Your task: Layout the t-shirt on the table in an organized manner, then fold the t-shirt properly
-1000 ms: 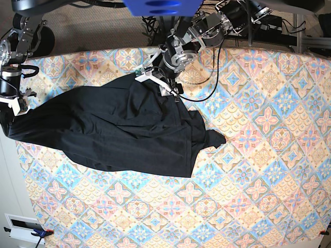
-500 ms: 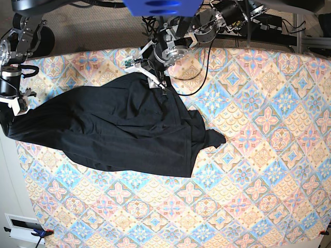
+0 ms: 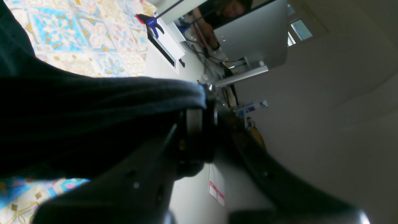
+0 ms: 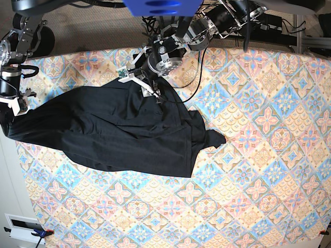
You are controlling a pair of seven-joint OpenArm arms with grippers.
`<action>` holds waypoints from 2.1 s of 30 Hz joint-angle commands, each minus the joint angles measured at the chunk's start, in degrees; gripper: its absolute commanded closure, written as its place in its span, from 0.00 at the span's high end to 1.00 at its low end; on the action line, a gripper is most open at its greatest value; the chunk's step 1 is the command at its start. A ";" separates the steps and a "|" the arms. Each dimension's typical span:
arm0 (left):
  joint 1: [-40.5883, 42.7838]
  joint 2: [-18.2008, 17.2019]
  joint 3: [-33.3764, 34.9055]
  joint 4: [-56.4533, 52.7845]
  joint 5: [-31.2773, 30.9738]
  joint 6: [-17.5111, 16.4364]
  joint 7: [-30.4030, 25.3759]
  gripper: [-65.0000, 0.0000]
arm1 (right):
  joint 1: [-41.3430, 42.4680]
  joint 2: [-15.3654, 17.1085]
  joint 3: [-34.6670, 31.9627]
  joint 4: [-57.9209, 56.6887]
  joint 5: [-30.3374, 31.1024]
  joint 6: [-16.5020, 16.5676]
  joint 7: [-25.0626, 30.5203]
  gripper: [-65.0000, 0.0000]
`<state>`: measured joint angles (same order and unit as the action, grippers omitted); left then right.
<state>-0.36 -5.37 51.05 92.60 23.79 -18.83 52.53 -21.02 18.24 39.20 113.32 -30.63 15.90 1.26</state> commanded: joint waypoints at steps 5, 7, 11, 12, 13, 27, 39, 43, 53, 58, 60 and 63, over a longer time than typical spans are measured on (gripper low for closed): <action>-0.30 -0.48 -0.19 -0.77 1.22 -0.38 2.72 0.58 | 0.31 1.14 0.58 1.10 0.35 -1.26 0.98 0.00; -1.44 -0.57 -0.19 -0.95 1.22 -0.29 2.72 0.58 | 0.31 1.14 0.58 1.10 0.35 -1.26 0.98 0.00; -3.29 -0.57 -0.37 -2.44 1.22 -0.29 2.81 0.58 | 0.31 1.14 0.49 1.10 0.35 -1.26 0.98 0.00; -3.38 -0.48 -0.81 -2.53 1.22 -0.29 2.81 0.58 | 0.31 1.14 0.49 1.10 0.35 -1.26 0.98 0.00; -3.46 -0.39 -1.33 -2.62 1.22 -0.29 2.72 0.58 | 0.31 1.14 0.49 1.10 0.35 -1.26 0.98 0.00; -3.20 -0.66 -2.04 -2.79 1.13 -0.29 2.90 0.00 | 0.31 1.14 0.49 1.01 0.35 -1.26 0.98 0.00; -1.71 -0.74 -10.65 12.06 1.13 -0.29 2.98 0.00 | 0.40 1.14 0.40 1.01 0.35 -1.26 0.19 0.00; -1.71 -0.74 -15.22 19.71 1.13 -0.29 2.98 0.00 | 1.02 1.41 -1.44 1.19 0.43 -1.26 -3.23 0.00; -6.80 -0.74 -27.97 25.07 1.13 -0.38 2.63 0.00 | 13.85 1.58 -9.62 1.10 0.26 -1.26 -6.66 0.00; -13.22 -0.74 -32.54 25.07 1.04 -0.38 2.63 0.00 | 21.15 1.58 -14.63 1.01 0.26 -1.26 -8.33 0.00; -16.30 -0.74 -33.68 25.07 1.13 -0.38 2.63 0.00 | 24.58 1.58 -16.83 1.01 0.26 -1.26 -9.56 0.00; -20.25 -0.74 -35.79 24.99 1.13 -0.38 2.63 0.00 | 29.24 1.58 -19.64 1.01 0.26 -1.26 -10.53 0.00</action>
<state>-18.92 -6.17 15.57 116.57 24.49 -19.77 56.34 6.90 18.90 19.25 113.30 -30.33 16.27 -10.04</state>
